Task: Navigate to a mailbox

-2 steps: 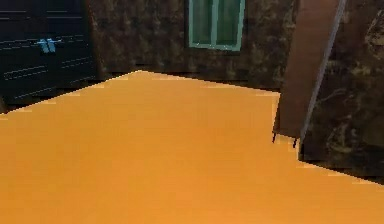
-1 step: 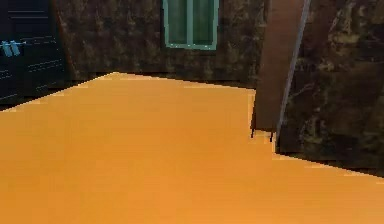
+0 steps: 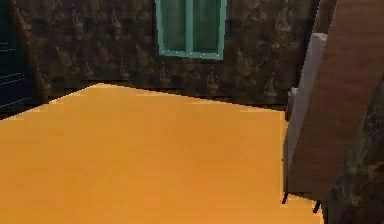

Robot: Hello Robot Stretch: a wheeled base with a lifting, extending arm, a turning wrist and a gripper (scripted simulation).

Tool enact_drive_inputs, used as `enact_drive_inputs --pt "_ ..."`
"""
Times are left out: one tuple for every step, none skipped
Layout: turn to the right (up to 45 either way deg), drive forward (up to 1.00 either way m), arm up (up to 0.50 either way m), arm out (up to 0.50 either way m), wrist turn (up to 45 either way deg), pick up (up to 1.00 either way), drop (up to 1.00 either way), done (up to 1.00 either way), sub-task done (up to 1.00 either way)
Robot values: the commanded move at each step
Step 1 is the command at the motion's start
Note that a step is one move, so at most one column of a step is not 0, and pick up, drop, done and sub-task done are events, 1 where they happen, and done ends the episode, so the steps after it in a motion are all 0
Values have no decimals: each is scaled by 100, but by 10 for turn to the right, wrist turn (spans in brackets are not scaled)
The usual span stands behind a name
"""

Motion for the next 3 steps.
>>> enact_drive_inputs --pt "0 100 0 0 0 0 0 0 0" --pt "90 0 0 0 0 0 0 0 0" --pt "30 0 0 0 0 0 0 0 0"
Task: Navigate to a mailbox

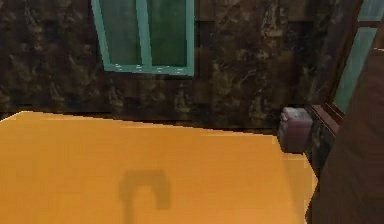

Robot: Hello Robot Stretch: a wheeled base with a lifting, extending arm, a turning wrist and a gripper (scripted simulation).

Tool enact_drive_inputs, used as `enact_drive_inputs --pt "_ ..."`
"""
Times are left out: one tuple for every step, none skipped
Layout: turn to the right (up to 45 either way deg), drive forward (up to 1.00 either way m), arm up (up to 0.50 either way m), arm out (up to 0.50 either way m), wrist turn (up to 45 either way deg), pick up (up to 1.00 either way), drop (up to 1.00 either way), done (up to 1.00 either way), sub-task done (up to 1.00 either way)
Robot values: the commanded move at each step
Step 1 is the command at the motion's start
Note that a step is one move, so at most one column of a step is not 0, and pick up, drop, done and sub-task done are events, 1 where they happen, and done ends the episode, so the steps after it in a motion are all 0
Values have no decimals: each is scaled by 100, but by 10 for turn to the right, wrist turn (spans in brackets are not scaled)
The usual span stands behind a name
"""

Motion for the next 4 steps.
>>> enact_drive_inputs --pt "0 30 0 0 0 0 0 0 0" --pt "90 0 0 0 0 0 0 0 0" --pt "0 100 0 0 0 0 0 0 0" --pt "390 0 0 0 0 0 0 0 0"
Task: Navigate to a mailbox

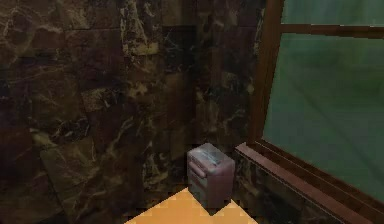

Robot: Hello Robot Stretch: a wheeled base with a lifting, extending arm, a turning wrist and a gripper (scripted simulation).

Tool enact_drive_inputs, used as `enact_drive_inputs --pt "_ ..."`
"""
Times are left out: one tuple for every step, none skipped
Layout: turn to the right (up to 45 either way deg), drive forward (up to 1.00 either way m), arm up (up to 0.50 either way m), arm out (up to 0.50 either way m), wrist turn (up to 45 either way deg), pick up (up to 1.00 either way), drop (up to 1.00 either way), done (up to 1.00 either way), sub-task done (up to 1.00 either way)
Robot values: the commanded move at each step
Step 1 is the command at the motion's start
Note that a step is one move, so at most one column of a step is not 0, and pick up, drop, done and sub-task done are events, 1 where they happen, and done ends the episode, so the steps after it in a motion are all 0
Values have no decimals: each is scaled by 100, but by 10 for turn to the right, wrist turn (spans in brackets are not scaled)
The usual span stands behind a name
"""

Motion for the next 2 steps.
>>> enact_drive_inputs --pt "0 25 0 0 0 0 0 0 0" --pt "0 0 0 0 0 0 0 100 0"
